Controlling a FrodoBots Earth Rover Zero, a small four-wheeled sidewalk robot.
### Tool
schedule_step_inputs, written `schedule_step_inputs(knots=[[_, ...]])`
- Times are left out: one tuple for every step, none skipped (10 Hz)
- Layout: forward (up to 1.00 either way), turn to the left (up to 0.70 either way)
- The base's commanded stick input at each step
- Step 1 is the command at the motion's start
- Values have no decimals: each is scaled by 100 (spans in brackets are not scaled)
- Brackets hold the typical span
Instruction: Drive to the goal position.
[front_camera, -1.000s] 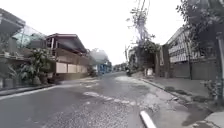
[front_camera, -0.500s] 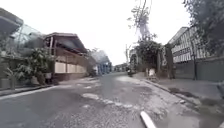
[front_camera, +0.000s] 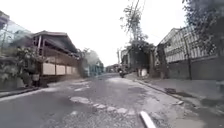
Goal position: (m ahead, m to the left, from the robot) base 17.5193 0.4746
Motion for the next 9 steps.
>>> schedule_step_inputs(knots=[[50,0],[50,0],[50,0],[50,0],[50,0],[50,0],[50,0],[50,0],[50,0]])
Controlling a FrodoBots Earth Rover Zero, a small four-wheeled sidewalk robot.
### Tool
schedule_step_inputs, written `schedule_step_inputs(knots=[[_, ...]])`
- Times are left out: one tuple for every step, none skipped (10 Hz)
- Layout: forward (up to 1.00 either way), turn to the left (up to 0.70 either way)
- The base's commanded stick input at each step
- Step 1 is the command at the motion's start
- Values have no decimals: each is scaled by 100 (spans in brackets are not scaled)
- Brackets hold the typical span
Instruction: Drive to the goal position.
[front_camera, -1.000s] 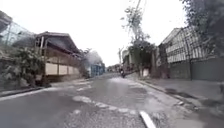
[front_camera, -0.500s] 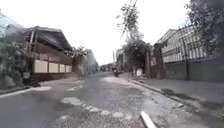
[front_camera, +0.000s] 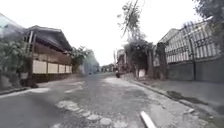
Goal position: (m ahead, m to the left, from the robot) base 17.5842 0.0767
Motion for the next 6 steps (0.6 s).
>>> schedule_step_inputs(knots=[[50,0],[50,0],[50,0],[50,0],[50,0],[50,0]])
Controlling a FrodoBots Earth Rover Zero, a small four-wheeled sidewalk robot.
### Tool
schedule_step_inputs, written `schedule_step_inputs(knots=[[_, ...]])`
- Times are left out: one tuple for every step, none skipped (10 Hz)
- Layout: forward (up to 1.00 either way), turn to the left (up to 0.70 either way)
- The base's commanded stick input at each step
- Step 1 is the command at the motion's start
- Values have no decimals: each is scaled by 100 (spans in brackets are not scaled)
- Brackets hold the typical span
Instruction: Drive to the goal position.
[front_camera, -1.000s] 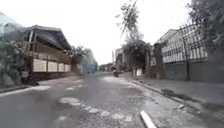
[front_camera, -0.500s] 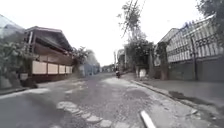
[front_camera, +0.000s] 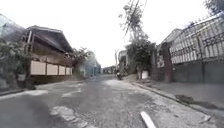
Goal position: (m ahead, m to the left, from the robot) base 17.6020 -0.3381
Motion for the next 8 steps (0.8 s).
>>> schedule_step_inputs(knots=[[50,0],[50,0],[50,0],[50,0],[50,0],[50,0],[50,0],[50,0]])
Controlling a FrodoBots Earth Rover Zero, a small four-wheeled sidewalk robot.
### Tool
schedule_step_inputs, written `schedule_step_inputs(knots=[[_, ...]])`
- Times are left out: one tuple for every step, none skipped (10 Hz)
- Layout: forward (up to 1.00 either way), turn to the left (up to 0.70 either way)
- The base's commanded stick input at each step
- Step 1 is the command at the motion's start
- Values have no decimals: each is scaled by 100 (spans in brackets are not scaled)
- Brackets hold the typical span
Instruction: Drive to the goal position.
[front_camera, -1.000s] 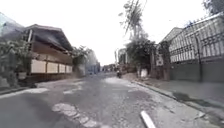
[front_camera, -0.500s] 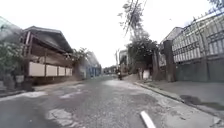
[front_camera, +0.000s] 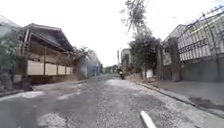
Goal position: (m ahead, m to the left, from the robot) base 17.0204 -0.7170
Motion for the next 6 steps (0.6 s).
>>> schedule_step_inputs(knots=[[50,0],[50,0],[50,0],[50,0],[50,0],[50,0]])
